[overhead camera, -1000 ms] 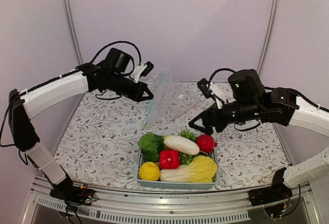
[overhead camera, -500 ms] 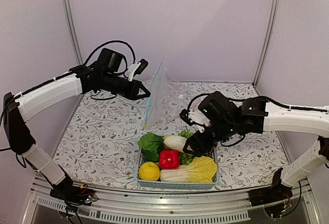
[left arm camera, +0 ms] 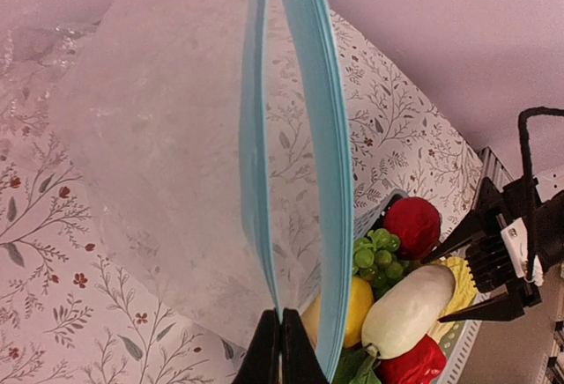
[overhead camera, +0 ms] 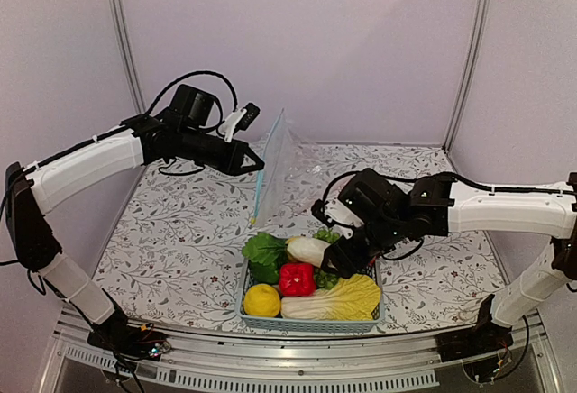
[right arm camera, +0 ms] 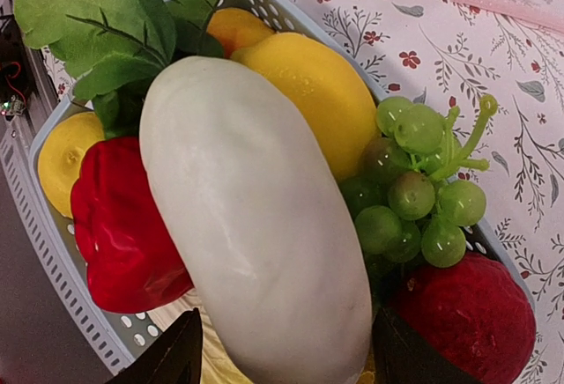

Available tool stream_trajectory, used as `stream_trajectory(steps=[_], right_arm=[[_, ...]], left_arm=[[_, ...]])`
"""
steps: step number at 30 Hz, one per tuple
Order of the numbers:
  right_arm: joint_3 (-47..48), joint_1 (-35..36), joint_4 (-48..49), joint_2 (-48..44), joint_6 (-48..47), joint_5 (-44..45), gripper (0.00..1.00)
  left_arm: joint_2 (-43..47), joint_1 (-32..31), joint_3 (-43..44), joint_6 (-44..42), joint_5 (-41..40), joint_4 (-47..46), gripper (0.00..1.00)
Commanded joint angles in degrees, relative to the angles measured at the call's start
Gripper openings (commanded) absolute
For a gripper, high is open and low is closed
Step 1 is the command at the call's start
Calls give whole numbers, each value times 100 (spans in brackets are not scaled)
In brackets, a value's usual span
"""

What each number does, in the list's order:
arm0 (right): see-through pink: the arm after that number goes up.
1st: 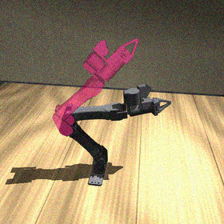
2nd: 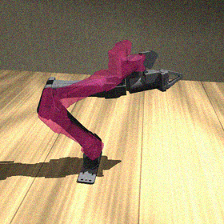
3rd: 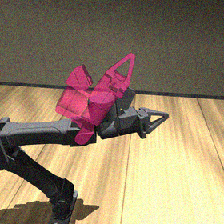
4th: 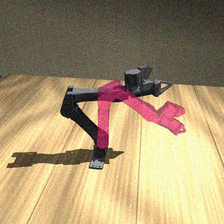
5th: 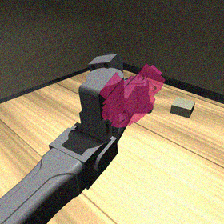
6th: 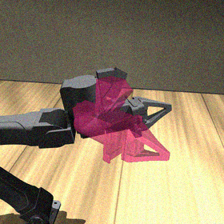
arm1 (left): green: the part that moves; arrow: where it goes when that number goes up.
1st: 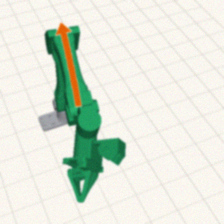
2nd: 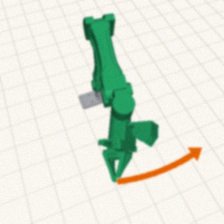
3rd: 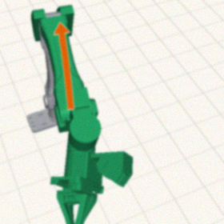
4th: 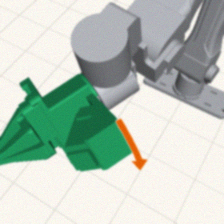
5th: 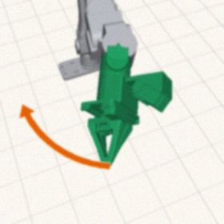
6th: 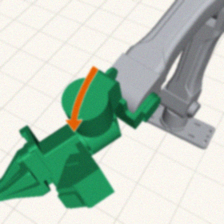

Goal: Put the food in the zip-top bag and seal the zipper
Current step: Pick up the fake vegetable from the bin.

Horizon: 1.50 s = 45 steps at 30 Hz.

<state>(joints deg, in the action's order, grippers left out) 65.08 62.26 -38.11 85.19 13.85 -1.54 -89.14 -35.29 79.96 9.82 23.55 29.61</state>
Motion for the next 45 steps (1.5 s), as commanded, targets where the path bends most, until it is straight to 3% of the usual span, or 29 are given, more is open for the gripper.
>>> stream_trajectory(steps=[1,15,20,36,45], right_arm=[[-32,35,14,122,-118,112,66],[7,36,66,188,-145,110,47],[-59,39,66,-25,-95,121,31],[-184,32,-564,-1610,540,1072,29],[262,26,579,-1830,1369,1576,29]], left_arm=[[115,73,-75,-2,75,-66,0],[77,92,-85,24,219,-86,0],[38,113,-86,59,280,-106,0],[53,211,-227,239,378,-331,0],[17,87,-353,423,651,-574,0]])
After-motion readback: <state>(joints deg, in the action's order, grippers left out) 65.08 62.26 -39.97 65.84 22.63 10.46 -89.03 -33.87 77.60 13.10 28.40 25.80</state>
